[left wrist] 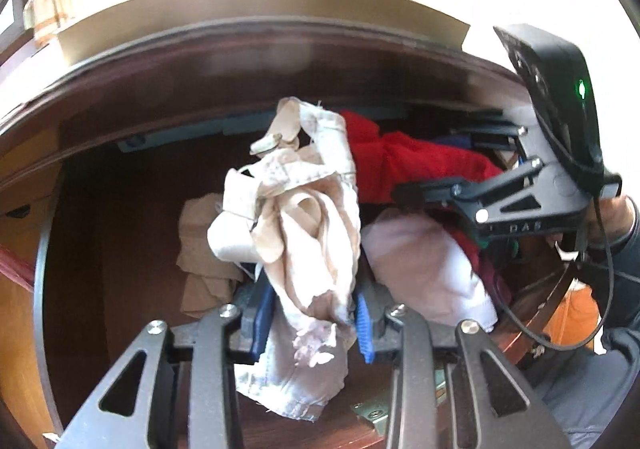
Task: Take underwear out of drawer
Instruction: 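Lift the white underwear and red sock up out of the drawer with both tools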
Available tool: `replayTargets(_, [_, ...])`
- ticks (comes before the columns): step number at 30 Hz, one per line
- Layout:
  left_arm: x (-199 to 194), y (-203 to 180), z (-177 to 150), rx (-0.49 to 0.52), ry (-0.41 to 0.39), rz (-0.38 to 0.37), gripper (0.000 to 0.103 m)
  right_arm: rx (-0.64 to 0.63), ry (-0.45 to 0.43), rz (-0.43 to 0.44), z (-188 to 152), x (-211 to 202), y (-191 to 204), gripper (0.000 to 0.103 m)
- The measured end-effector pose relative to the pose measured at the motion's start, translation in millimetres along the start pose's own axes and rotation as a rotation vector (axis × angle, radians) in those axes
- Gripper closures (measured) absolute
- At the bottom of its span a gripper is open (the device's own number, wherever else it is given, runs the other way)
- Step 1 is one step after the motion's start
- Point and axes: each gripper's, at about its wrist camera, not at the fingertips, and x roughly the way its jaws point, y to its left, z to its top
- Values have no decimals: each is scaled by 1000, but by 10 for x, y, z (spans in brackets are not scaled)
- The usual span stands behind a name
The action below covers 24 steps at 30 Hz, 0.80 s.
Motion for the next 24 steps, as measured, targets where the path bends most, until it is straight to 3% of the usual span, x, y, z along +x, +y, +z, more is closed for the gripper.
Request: replayTargets(24, [-381,-21,-165,-87,-162,8,70,-11,-143,-58,-102,-509,228,54])
